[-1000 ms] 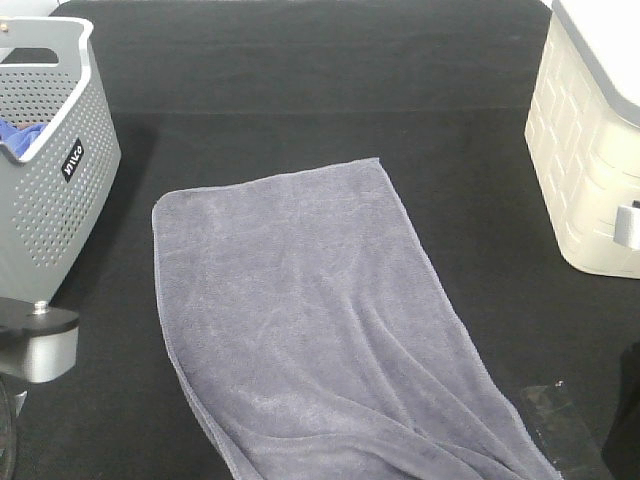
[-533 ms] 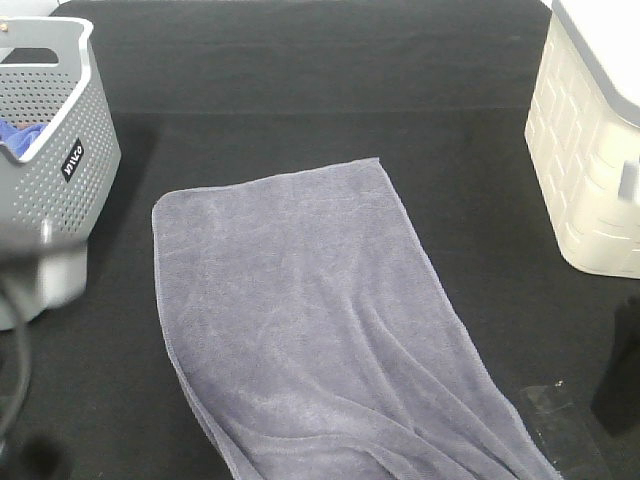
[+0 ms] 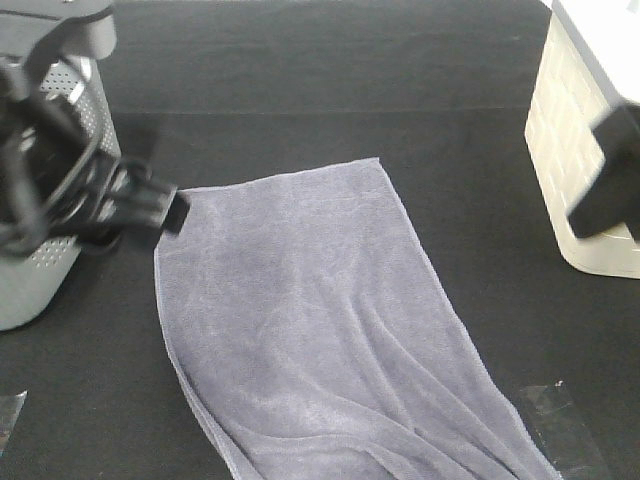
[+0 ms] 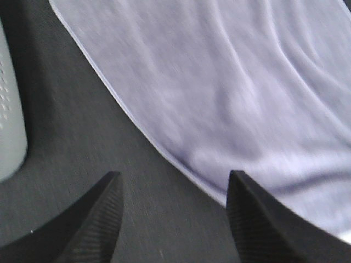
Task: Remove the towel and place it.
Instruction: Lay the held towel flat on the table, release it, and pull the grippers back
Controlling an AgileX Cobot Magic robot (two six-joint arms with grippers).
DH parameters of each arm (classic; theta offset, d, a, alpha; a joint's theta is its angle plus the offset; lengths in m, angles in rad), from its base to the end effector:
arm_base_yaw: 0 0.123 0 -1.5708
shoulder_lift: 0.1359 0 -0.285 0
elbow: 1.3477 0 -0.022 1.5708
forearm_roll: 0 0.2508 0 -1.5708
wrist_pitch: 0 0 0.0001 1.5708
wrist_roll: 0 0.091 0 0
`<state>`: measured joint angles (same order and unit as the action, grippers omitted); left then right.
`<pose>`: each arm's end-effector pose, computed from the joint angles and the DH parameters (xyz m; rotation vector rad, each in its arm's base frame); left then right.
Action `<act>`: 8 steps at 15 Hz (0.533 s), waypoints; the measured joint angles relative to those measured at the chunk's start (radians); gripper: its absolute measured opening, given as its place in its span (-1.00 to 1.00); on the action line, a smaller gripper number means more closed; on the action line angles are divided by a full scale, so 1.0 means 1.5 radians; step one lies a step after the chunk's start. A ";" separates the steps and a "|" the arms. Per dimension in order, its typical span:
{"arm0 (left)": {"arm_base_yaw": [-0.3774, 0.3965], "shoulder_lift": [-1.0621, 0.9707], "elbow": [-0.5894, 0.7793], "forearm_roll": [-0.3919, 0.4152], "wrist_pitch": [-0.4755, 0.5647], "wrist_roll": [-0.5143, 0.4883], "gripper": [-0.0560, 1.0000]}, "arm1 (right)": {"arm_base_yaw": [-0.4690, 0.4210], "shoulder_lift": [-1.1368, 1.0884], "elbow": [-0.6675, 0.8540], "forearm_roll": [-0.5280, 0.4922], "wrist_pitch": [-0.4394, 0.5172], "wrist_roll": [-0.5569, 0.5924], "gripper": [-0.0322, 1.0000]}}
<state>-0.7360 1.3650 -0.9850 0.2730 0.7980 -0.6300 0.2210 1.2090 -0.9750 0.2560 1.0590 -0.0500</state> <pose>0.2113 -0.1677 0.2775 0.3256 2.5975 -0.1566 0.2105 0.0679 0.3034 -0.2583 2.7632 0.3858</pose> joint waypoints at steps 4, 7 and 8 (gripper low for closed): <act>0.113 0.116 -0.059 -0.032 -0.053 0.092 0.14 | 0.000 0.131 -0.131 0.030 -0.030 -0.052 0.02; 0.153 0.167 -0.087 -0.085 -0.077 0.142 0.14 | 0.003 0.258 -0.247 0.063 -0.053 -0.109 0.15; 0.157 0.177 -0.093 -0.103 -0.080 0.155 0.14 | 0.009 0.301 -0.289 0.059 -0.056 -0.117 0.17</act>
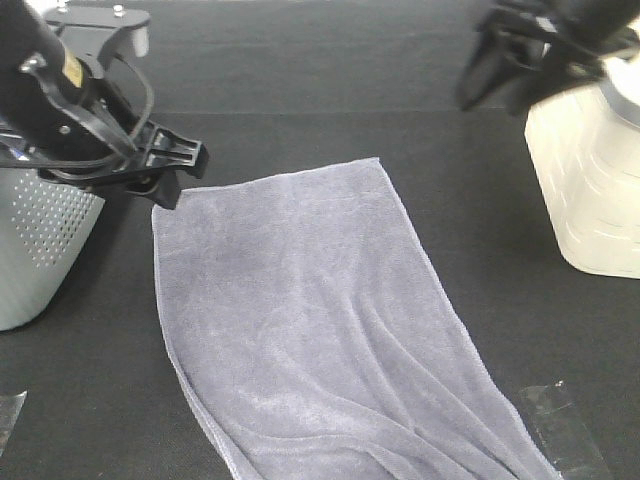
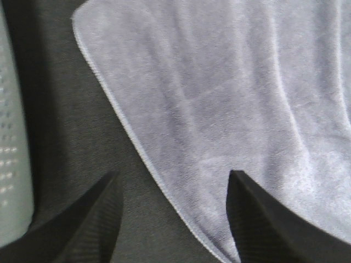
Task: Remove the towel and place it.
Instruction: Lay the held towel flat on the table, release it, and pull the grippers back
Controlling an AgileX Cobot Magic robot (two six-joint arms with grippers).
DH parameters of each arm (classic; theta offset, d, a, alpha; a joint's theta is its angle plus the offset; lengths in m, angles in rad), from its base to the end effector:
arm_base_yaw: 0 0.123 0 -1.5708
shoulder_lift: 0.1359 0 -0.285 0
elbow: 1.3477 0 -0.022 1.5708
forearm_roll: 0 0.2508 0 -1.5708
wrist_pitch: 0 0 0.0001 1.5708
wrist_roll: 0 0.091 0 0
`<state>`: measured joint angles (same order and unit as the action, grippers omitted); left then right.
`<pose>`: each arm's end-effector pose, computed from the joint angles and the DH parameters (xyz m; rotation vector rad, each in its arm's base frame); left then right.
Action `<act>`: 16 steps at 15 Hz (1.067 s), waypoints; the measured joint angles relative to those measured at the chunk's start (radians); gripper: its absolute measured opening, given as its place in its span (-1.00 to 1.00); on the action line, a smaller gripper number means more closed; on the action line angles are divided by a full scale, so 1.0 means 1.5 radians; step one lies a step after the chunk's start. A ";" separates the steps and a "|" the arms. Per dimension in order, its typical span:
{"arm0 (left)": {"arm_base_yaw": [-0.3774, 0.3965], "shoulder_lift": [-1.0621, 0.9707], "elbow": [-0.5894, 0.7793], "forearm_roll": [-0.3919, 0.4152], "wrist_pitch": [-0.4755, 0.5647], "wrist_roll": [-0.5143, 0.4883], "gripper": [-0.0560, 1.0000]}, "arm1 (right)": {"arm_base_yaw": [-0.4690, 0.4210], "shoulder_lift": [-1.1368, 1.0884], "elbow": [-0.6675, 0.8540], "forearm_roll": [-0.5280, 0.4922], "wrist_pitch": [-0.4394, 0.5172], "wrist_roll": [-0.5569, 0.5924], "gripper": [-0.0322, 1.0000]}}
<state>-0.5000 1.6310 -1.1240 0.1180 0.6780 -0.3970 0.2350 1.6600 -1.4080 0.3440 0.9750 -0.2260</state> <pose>0.2973 -0.1547 0.2397 0.2362 2.6599 -0.1631 0.3376 0.1070 0.3030 -0.4394 2.6457 0.4445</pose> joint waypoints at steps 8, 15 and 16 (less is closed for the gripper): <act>0.001 0.013 -0.007 -0.044 -0.010 0.078 0.14 | 0.060 0.355 -0.378 -0.095 -0.006 0.019 0.15; 0.001 0.013 -0.007 -0.086 0.033 0.085 0.14 | 0.060 0.514 -0.473 -0.111 -0.073 0.019 0.09; 0.001 0.013 -0.007 -0.094 0.045 0.085 0.14 | 0.060 0.525 -0.475 -0.111 -0.096 0.019 0.08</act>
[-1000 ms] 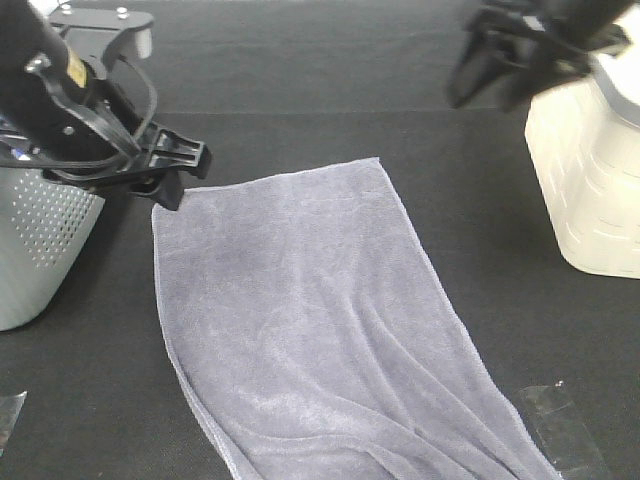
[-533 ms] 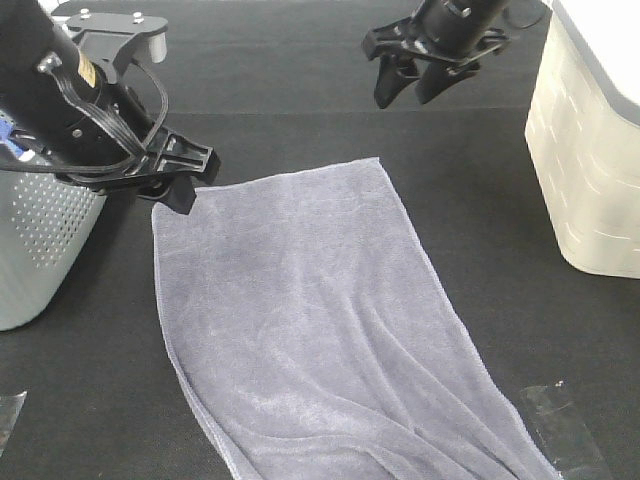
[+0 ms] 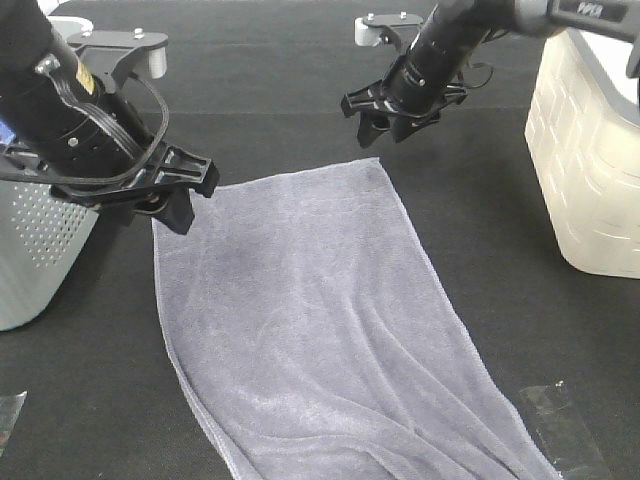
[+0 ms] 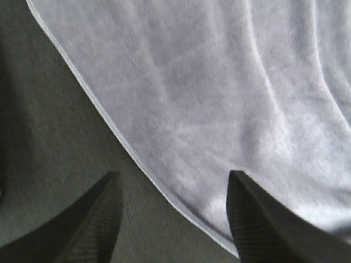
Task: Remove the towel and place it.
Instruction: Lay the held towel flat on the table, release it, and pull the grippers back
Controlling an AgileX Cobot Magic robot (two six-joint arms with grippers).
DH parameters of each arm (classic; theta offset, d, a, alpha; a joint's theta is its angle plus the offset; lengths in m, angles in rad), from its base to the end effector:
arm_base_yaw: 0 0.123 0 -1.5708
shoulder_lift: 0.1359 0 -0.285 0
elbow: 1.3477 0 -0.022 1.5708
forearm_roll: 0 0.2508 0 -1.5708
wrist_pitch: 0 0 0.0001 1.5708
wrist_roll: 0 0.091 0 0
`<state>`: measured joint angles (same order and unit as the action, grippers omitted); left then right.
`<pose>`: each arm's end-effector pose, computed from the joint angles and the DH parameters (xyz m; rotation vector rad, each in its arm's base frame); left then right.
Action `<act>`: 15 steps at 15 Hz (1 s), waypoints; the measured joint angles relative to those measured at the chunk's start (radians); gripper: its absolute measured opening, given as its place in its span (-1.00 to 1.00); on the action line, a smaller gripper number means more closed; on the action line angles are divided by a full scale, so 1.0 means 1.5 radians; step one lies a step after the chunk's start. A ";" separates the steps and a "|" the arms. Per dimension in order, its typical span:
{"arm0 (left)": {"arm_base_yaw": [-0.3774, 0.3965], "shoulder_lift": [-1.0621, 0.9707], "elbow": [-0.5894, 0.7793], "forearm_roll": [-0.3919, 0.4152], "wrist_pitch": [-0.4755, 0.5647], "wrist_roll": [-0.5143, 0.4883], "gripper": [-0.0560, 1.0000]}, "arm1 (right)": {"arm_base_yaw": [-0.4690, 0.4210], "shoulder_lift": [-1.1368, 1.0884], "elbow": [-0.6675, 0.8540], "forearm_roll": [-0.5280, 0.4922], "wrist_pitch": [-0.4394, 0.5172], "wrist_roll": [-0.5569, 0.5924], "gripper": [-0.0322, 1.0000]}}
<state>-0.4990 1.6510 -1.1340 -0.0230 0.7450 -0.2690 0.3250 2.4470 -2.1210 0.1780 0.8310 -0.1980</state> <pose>0.2920 -0.1607 0.2329 0.2991 2.7560 -0.2328 0.5026 0.1819 0.1573 -0.5719 2.5788 0.2570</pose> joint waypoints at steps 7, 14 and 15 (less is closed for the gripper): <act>0.000 0.000 -0.024 -0.037 0.045 0.000 0.14 | 0.000 0.042 -0.004 0.000 -0.055 0.000 0.07; 0.000 0.000 -0.024 -0.042 0.052 0.000 0.14 | 0.000 0.067 -0.004 0.000 -0.109 0.000 0.07; 0.000 0.000 -0.024 -0.042 0.055 0.000 0.14 | 0.000 0.067 -0.004 0.000 -0.125 0.000 0.07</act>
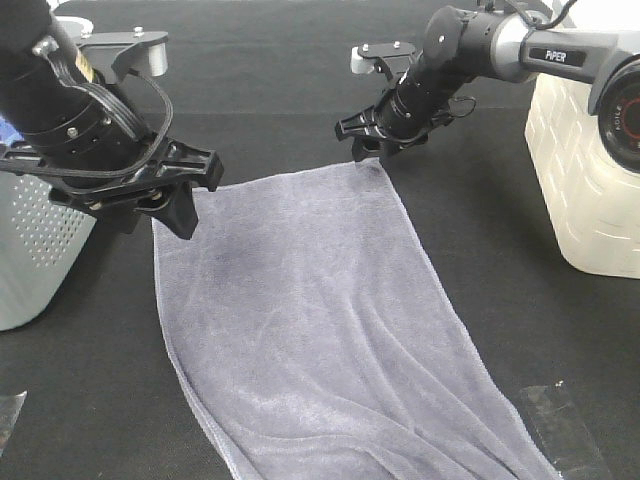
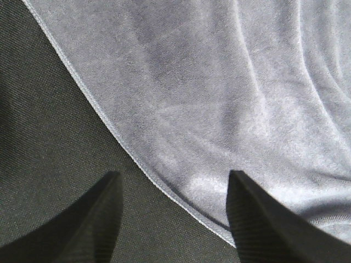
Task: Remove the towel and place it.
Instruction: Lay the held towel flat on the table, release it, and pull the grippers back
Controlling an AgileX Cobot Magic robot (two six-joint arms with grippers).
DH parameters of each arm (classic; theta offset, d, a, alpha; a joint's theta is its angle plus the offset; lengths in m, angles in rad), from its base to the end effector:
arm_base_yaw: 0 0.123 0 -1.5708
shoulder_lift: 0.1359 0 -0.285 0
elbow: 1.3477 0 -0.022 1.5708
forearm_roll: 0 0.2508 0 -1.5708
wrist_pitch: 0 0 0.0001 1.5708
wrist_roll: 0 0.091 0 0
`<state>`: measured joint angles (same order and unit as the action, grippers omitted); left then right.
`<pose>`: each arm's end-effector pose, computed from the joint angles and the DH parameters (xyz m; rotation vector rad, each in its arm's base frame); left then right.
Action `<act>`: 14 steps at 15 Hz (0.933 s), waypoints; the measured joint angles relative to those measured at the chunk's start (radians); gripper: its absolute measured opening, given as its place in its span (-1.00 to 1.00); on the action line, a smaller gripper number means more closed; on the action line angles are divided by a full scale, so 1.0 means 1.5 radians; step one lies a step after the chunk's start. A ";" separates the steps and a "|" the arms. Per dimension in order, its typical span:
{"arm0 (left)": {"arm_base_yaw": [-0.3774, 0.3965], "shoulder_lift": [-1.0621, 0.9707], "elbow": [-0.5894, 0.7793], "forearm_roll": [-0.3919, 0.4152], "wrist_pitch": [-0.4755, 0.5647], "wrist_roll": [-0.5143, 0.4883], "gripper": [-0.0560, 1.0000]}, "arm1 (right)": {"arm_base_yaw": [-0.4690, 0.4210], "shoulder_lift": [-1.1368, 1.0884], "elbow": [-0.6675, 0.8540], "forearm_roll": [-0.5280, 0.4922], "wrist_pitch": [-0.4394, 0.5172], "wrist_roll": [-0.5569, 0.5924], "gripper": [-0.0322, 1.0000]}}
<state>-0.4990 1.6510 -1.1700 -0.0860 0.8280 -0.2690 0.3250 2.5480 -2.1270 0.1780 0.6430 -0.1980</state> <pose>0.2890 -0.1641 0.2401 0.2587 2.8200 -0.2836 0.5190 0.1851 0.1129 -0.5228 2.4952 0.2409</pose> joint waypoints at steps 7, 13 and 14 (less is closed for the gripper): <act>0.000 0.000 0.000 -0.001 0.000 0.000 0.14 | 0.000 0.025 -0.001 0.000 -0.026 0.011 0.07; 0.000 0.000 0.000 -0.001 0.001 0.000 0.14 | 0.000 0.039 -0.007 -0.001 -0.050 0.011 -0.25; 0.000 0.000 0.000 -0.001 0.001 0.000 0.14 | 0.000 0.040 -0.007 -0.002 -0.050 0.011 -0.46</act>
<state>-0.4990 1.6510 -1.1700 -0.0870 0.8300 -0.2690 0.3250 2.6080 -2.1370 0.1750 0.5680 -0.1820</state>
